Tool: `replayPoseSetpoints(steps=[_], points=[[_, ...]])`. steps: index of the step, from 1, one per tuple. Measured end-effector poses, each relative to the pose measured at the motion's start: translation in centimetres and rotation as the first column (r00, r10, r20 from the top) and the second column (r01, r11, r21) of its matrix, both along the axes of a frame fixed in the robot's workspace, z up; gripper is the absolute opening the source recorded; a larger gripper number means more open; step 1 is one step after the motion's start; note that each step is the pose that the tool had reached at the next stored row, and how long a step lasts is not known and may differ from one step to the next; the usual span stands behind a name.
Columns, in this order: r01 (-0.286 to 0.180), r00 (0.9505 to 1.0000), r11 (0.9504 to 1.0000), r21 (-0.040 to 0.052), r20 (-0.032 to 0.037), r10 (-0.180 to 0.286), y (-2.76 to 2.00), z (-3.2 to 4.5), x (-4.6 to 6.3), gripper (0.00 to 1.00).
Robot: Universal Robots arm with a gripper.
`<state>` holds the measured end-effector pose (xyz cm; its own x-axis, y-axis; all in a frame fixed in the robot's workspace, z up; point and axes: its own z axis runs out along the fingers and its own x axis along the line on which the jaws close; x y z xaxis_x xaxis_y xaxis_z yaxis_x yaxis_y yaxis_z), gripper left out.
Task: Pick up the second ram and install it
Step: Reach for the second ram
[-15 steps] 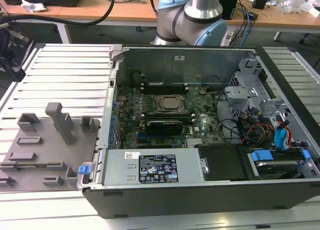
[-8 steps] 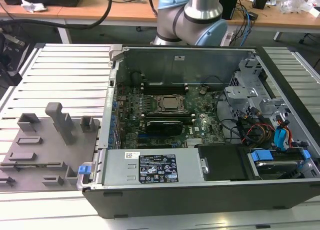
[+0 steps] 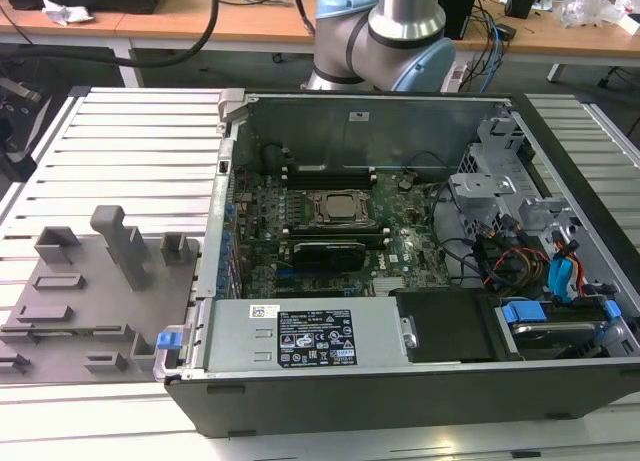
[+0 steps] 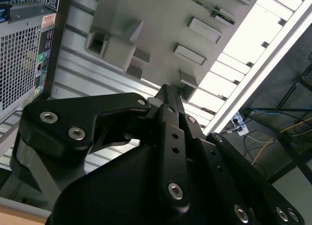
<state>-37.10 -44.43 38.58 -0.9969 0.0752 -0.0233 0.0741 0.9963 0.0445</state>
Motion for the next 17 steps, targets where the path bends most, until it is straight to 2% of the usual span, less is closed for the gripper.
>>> replayPoseSetpoints(steps=[2,4,7,11,14,17], points=[[0.000,1.0000,1.0000,0.0000,0.0000,0.000,-0.19,-0.01,0.0,0.11],[0.000,1.0000,1.0000,0.0000,0.0000,0.000,-0.61,-0.03,-0.1,0.11],[0.000,1.0000,1.0000,0.0000,0.0000,0.000,-1.53,-0.08,-0.3,0.11],[0.000,1.0000,1.0000,0.0000,0.0000,0.000,-2.05,-0.10,-0.3,0.11],[0.000,1.0000,1.0000,0.0000,0.0000,0.000,-2.70,-0.13,-0.4,0.11],[0.000,1.0000,1.0000,0.0000,0.0000,0.000,-3.13,-0.14,-0.4,0.11]])
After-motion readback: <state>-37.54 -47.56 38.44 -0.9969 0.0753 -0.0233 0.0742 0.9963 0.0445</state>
